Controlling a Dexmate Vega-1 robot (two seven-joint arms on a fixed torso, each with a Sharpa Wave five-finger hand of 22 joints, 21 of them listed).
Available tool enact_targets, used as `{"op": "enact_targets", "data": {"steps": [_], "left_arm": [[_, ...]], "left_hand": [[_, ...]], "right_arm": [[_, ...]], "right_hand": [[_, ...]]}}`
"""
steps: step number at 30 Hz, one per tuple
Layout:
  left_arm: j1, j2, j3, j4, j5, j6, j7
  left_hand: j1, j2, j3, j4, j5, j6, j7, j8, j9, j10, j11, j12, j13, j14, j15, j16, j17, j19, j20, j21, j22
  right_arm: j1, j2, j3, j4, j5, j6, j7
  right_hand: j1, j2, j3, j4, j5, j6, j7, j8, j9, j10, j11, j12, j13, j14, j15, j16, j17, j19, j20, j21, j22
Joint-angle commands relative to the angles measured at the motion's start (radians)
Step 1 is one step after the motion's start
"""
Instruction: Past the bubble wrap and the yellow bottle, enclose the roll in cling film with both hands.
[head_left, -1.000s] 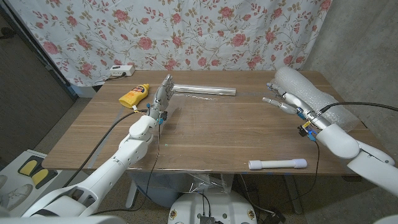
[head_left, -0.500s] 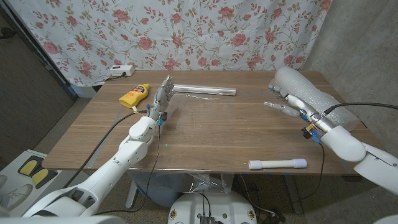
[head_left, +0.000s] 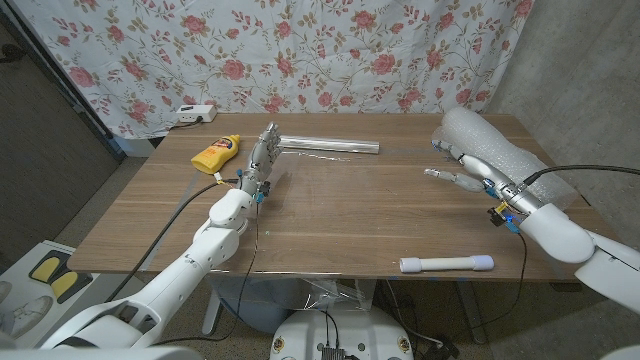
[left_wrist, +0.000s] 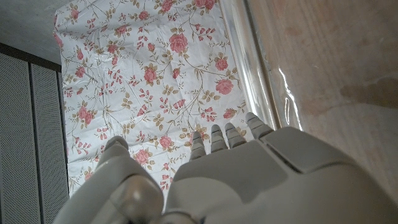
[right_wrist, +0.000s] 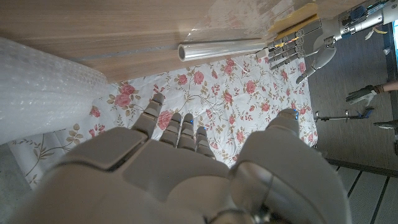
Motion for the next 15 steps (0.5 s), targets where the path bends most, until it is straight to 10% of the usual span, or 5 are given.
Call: {"op": "enact_targets", "data": {"steps": [1,15], "left_arm": [[-0.016,-0.005,0.007,0.011,0.007,0.000,-0.004],[-0.016,-0.008,0.009,0.018,0.006,0.003,-0.002]], "left_hand": [[-0.011,-0.002,-0.004,0.002,0.002,0.006,-0.001,0.006,0.002,0.004,-0.002,0.003,0.002,-0.008,0.001,0.008,0.001,0.001,0.001,-0.002,0.003],[-0.023,-0.006,-0.012,0.006,0.003,0.009,-0.002,0.006,0.002,0.006,0.000,0.004,0.002,-0.008,0.001,0.009,0.002,0.000,0.001,-0.002,0.003]], "right_arm": [[-0.068,0.000,0.069,-0.032,-0.058,-0.024,0.016],[-0.122,0.032,0.129,-0.055,-0.140,-0.027,0.027]], "right_hand": [[0.015,0.000,0.005,-0.008,0.006,-0.006,-0.014,-0.001,0.001,0.005,-0.008,0.004,0.002,0.004,-0.008,0.003,0.002,0.012,-0.008,0.002,0.002],[0.032,-0.005,0.009,-0.016,0.010,-0.011,-0.032,-0.006,0.001,0.014,-0.027,0.004,0.001,0.013,-0.036,0.003,0.001,0.026,-0.017,0.002,0.001]]}}
